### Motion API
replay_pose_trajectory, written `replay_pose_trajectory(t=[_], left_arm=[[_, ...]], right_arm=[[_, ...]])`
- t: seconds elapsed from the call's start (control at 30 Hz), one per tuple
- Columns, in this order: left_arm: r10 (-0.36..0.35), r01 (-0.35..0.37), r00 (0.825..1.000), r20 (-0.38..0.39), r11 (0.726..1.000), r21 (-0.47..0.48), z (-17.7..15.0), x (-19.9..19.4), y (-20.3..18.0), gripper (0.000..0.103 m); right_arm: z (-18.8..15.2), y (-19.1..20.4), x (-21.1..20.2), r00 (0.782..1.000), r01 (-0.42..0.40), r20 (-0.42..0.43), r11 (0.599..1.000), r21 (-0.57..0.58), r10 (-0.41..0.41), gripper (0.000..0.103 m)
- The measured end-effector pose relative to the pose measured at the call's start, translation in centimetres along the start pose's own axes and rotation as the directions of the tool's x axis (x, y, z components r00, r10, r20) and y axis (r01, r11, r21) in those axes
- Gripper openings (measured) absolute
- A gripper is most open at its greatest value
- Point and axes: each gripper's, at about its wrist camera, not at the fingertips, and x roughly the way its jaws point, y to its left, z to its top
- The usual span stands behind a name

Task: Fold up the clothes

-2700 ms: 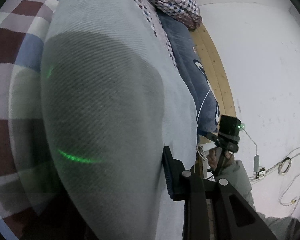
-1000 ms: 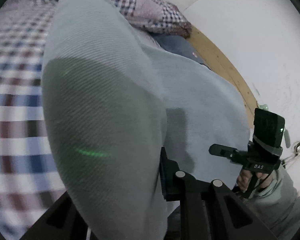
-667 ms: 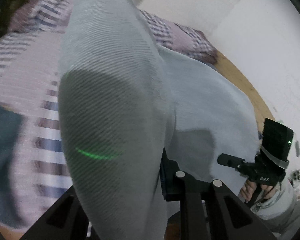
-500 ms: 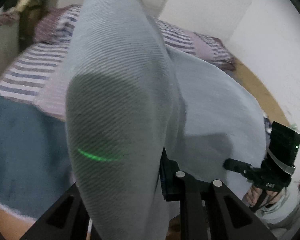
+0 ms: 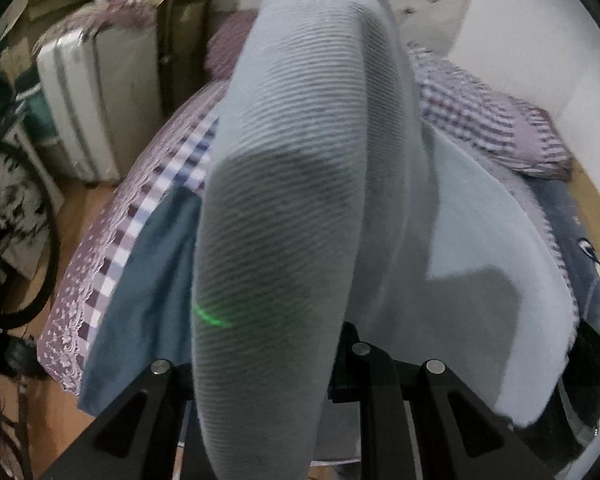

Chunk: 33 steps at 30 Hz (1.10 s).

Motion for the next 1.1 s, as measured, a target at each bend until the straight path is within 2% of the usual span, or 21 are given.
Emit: replay_pose_trajectory(t=[0.1, 0.17, 0.23, 0.3, 0.37, 0.4, 0.47, 0.5, 0.6, 0.67, 0.7, 0.8, 0.87, 0.97, 1.1], left_arm=[[-0.012, 0.007, 0.997, -0.073, 0.998, -0.062, 1.2, 3.5, 4.4, 0.020], [-0.037, 0.028, 0.994, -0.103, 0.996, -0.083, 1.8, 5.4, 6.6, 0.023], [-0.029, 0.019, 0.994, -0.101, 0.995, -0.102, 2.3, 6.0, 7.7, 0.034], [0.012, -0.022, 0.997, -0.082, 0.993, -0.119, 2.7, 5.8, 7.2, 0.048], [0.075, -0.082, 0.996, -0.048, 0.983, -0.162, 3.2, 4.4, 9.0, 0.052], [0.108, -0.112, 0.994, -0.031, 0.976, -0.186, 3.5, 3.6, 10.2, 0.055], [0.145, -0.138, 0.989, 0.021, 0.968, -0.210, 2.9, 1.9, 10.9, 0.060], [0.162, -0.147, 0.986, 0.048, 0.964, -0.220, 2.5, 1.0, 11.1, 0.060], [0.211, -0.174, 0.969, 0.127, 0.952, -0.252, 1.4, -1.6, 11.7, 0.060], [0.227, -0.181, 0.957, 0.179, 0.953, -0.242, 0.5, -3.0, 10.1, 0.063], [0.215, -0.168, 0.954, 0.206, 0.960, -0.223, 0.3, -3.8, 9.0, 0.072], [0.162, -0.120, 0.943, 0.290, 0.980, -0.158, -1.0, -6.7, 4.7, 0.082], [0.117, -0.082, 0.930, 0.347, 0.990, -0.113, -1.9, -8.7, 1.5, 0.084], [0.008, 0.009, 0.912, 0.410, 0.999, -0.038, -2.5, -11.0, -4.6, 0.086], [-0.127, 0.094, 0.891, 0.435, 0.991, 0.097, -4.2, -13.2, -13.6, 0.087]], right_arm=[[0.4, -0.8, 3.6, 0.999, 0.035, -0.044, 0.997, 0.065, -0.033, 0.035], [0.7, -1.6, 4.3, 0.996, 0.084, -0.047, 0.993, 0.088, -0.080, 0.037], [1.0, -2.5, 4.7, 0.990, 0.134, -0.053, 0.984, 0.115, -0.129, 0.041], [0.7, -3.4, 4.5, 0.983, 0.178, -0.057, 0.977, 0.118, -0.172, 0.043], [-0.1, -4.1, 3.8, 0.974, 0.223, -0.062, 0.969, 0.105, -0.217, 0.053], [-0.4, -5.4, 2.1, 0.969, 0.243, -0.059, 0.965, 0.096, -0.238, 0.056], [0.9, -6.1, 1.3, 0.953, 0.303, -0.032, 0.950, 0.074, -0.301, 0.062], [1.3, -6.6, 0.5, 0.943, 0.334, -0.016, 0.941, 0.062, -0.334, 0.063], [1.3, -7.0, -3.0, 0.930, 0.365, 0.039, 0.930, 0.036, -0.366, 0.071], [2.1, -7.2, -5.4, 0.914, 0.396, 0.086, 0.918, 0.014, -0.395, 0.073], [2.5, -7.0, -7.0, 0.907, 0.408, 0.114, 0.913, 0.000, -0.406, 0.074], [2.5, -6.4, -12.2, 0.880, 0.443, 0.209, 0.896, -0.031, -0.427, 0.083], [2.2, -6.1, -15.7, 0.855, 0.472, 0.268, 0.880, -0.048, -0.444, 0.090], [1.4, -6.0, -21.5, 0.788, 0.553, 0.367, 0.830, -0.068, -0.495, 0.095], [-0.3, -7.1, -28.3, 0.703, 0.638, 0.446, 0.768, -0.054, -0.553, 0.098]])
